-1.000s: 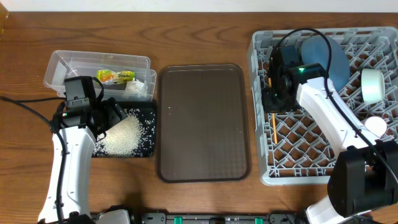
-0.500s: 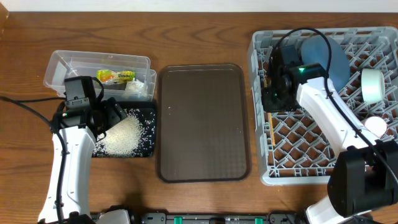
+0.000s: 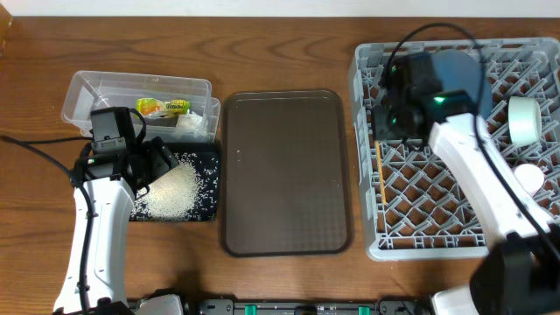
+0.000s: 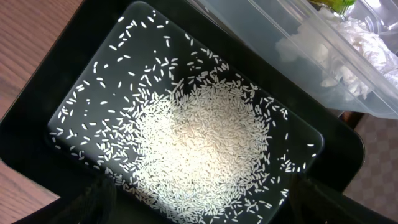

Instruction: Sort waste into correct bins and load items into the dishwasher rack

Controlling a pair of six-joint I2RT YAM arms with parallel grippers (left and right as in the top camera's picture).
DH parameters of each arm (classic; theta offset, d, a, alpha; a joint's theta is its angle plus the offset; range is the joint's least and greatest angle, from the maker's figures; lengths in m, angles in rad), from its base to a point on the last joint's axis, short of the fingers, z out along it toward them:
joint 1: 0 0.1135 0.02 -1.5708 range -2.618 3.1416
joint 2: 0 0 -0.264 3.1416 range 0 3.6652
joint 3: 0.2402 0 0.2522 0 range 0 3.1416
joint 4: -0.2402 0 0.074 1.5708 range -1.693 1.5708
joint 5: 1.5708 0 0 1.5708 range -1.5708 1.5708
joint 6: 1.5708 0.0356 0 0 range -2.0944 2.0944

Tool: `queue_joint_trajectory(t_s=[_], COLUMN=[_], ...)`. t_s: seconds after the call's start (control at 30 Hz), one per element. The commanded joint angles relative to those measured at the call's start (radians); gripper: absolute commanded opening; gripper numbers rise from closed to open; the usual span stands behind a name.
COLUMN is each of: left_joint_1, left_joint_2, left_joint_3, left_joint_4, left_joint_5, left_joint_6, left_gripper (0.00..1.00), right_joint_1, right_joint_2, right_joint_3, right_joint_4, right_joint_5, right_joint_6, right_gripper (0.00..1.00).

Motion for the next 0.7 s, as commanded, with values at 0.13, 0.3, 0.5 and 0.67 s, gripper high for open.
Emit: queue_joint_trajectory(t_s=[0.13, 0.3, 0.5, 0.67], left_joint_1=[0.003, 0.003, 0.003, -0.004], left_joint_2=[-0.005, -0.005, -0.005, -0.002], left_joint_3=[0.01, 0.01, 0.01, 0.01], left_joint_4=[0.002, 0.001, 0.026, 0.095], left_joint_5=[-0.012, -0.012, 0.0, 0.152], left_joint_6=[-0.002, -0.002, -0.02, 0.045], left_gripper=[0.91, 0.91, 0.98, 0.98], right_joint_1=[-0.09, -0.135, -0.158, -0.206], right_joint_2=[-0.051, -0.051, -0.051, -0.051], right_joint_3=[0.032, 0.032, 0.032, 0.032], right_joint_4=[0.094, 0.109, 0.117, 0.145], right_joint_5=[0.0, -0.001, -0.041, -0.088], right_joint_6=[-0.01, -0.045, -0.107, -0.092], right_gripper=[0.64, 0.75, 0.99, 0.99])
